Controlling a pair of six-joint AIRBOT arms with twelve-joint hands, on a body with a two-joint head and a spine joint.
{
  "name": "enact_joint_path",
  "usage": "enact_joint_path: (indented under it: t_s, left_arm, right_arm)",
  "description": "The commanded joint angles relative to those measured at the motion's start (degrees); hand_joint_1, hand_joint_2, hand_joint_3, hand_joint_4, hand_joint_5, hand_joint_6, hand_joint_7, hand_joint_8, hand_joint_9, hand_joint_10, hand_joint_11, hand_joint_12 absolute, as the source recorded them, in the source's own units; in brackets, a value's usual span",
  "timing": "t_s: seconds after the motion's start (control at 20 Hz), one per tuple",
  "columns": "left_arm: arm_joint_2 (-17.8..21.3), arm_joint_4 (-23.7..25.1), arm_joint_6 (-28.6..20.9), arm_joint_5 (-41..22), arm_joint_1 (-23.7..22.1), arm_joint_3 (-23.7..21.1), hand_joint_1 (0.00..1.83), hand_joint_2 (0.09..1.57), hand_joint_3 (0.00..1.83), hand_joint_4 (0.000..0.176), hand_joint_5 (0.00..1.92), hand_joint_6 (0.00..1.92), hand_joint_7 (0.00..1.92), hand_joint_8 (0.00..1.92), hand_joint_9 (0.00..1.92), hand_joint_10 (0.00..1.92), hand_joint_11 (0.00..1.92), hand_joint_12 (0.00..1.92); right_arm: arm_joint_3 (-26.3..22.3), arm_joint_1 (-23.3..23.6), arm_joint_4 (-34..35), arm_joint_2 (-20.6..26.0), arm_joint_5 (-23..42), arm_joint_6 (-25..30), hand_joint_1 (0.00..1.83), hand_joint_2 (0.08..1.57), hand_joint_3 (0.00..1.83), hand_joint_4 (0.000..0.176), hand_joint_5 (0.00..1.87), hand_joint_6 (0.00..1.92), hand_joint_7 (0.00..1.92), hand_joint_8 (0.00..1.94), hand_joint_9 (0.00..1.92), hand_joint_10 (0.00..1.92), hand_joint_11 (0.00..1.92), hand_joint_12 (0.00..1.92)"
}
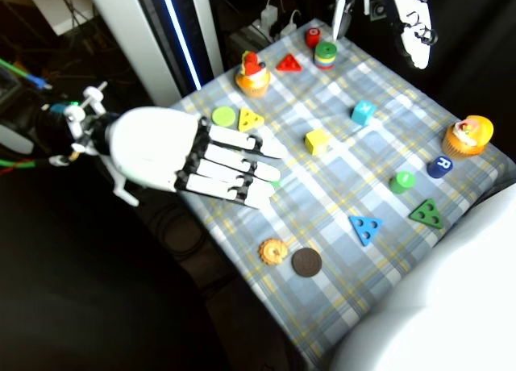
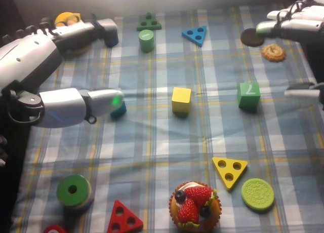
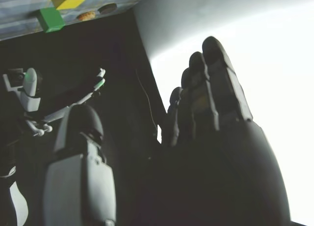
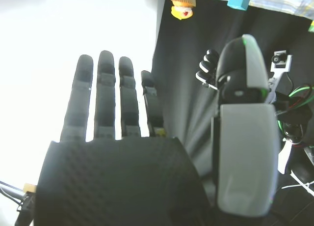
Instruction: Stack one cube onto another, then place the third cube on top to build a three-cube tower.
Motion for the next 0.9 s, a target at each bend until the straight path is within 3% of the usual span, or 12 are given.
enact_joint_path:
  t_s: [0.0,0.05,0.15,0.25,0.4,0.55,0.6,0.65,0.85]
  left_arm:
    - [0.01,0.9,-0.18,-6.47,-0.6,0.39,0.54,0.96,0.0,0.176,0.36,0.0,0.3,0.0,0.29,0.0,0.0,0.34]
    - [-0.02,0.22,-0.16,-6.3,-0.59,0.74,0.54,0.95,0.0,0.176,0.35,0.0,0.3,0.0,0.29,0.0,0.0,0.37]
    - [-0.05,-1.01,0.96,-5.63,-0.52,1.24,0.58,0.94,0.0,0.176,0.31,0.0,0.29,0.0,0.28,0.0,0.0,0.37]
    - [-0.96,-3.58,7.34,-3.29,-1.45,1.92,0.58,0.94,0.0,0.176,0.3,0.0,0.27,0.0,0.25,0.0,0.0,0.27]
    - [-4.51,-9.25,20.17,1.05,-3.77,4.13,0.64,0.92,0.0,0.176,0.36,0.01,0.3,0.01,0.23,0.0,0.0,0.19]
    - [-7.24,-12.79,26.69,4.29,-5.41,6.5,0.72,0.92,0.0,0.176,0.48,0.01,0.32,0.0,0.19,0.0,0.01,0.22]
    - [-8.11,-13.89,28.72,5.42,-6.0,7.37,0.71,0.94,0.0,0.176,0.54,0.01,0.33,0.0,0.17,0.0,0.0,0.18]
    - [-8.99,-15.09,30.92,6.73,-6.63,8.27,0.7,0.95,0.01,0.176,0.57,0.02,0.34,0.0,0.17,0.0,0.0,0.16]
    - [-11.94,-18.97,36.14,9.84,-8.74,11.43,0.74,0.96,0.0,0.176,0.67,0.02,0.36,0.0,0.15,0.0,0.04,0.1]
  right_arm:
    - [0.41,1.12,1.05,-0.1,6.61,0.19,0.76,1.11,0.0,0.044,0.45,0.0,0.31,0.0,0.28,0.01,0.0,0.91]
    - [0.38,1.36,1.05,-0.11,7.06,0.28,0.77,1.11,0.0,0.042,0.45,0.0,0.31,0.0,0.28,0.01,0.0,0.91]
    - [0.39,1.42,1.05,-0.09,8.03,0.64,0.83,1.11,0.0,0.0,0.45,0.0,0.33,0.0,0.33,0.01,0.0,1.07]
    - [0.39,1.45,0.86,-0.07,9.03,1.03,0.83,1.11,0.0,0.0,0.46,0.0,0.34,0.01,0.36,0.02,0.0,1.11]
    - [0.36,1.47,0.54,0.08,10.65,1.87,0.77,1.14,0.0,0.017,0.43,0.0,0.32,0.0,0.34,0.0,0.0,0.99]
    - [0.32,1.47,0.05,0.2,11.1,2.21,0.78,1.15,0.0,0.016,0.44,0.0,0.33,0.0,0.34,0.0,0.0,1.0]
    - [0.33,1.52,0.03,0.21,11.12,2.22,0.79,1.15,0.0,0.003,0.44,0.0,0.33,0.0,0.33,0.0,0.0,0.96]
    - [0.34,1.53,0.01,0.21,11.12,2.22,0.78,1.15,0.0,0.002,0.45,0.0,0.34,0.0,0.34,0.01,0.0,0.95]
    - [0.4,1.53,0.01,0.21,11.05,2.22,0.78,1.16,0.0,0.0,0.46,0.0,0.34,0.0,0.34,0.0,0.0,0.97]
